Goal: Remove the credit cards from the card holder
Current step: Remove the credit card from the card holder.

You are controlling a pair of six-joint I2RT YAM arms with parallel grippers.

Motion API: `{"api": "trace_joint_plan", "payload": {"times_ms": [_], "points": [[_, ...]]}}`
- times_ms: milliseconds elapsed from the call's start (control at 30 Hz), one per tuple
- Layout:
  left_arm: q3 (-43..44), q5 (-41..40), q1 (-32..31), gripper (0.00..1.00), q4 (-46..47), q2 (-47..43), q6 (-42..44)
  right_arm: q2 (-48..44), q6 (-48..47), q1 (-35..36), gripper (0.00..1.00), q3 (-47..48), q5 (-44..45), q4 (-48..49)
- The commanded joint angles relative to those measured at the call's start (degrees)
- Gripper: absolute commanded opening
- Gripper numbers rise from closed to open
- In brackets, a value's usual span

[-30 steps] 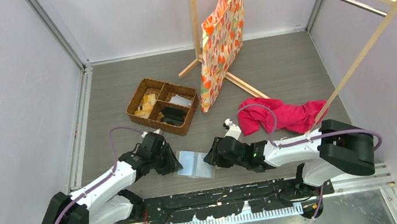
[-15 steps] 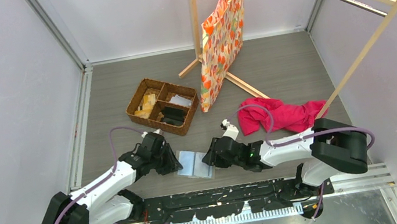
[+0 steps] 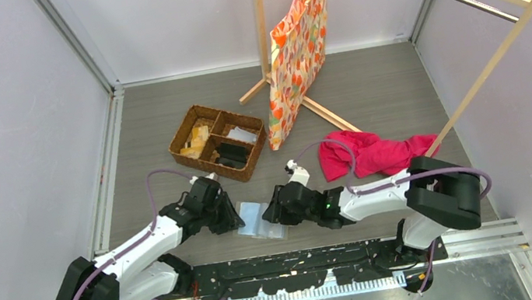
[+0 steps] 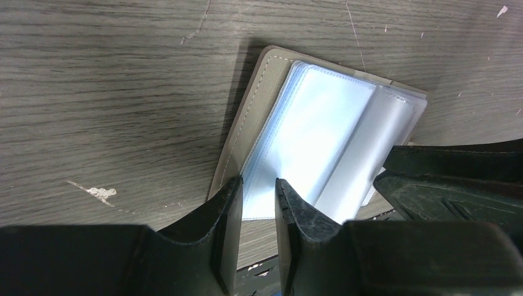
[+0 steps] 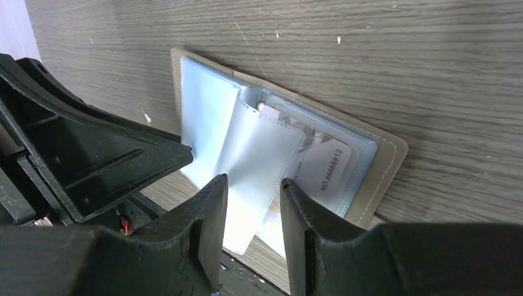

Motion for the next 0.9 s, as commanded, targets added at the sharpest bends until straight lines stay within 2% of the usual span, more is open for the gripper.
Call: {"api": "trace_joint_plan", "payload": {"times_ms": [0, 733, 867], "points": [[-2.0, -0.4, 0.0, 0.28, 0.8, 1.6, 0.8, 1.8, -1.4, 0.6, 0.42, 3.1, -1.0, 1.9], [4.6, -6.8, 0.0, 0.28, -14.9, -12.6, 1.3, 11.7, -5.4, 0.8, 0.42, 13.2, -6.0, 2.9], [5.1, -6.6, -0.1, 0.28, -15.3, -13.8, 1.3, 13.5, -5.1, 0.9, 0.42, 14.2, -6.2, 2.6]]}}
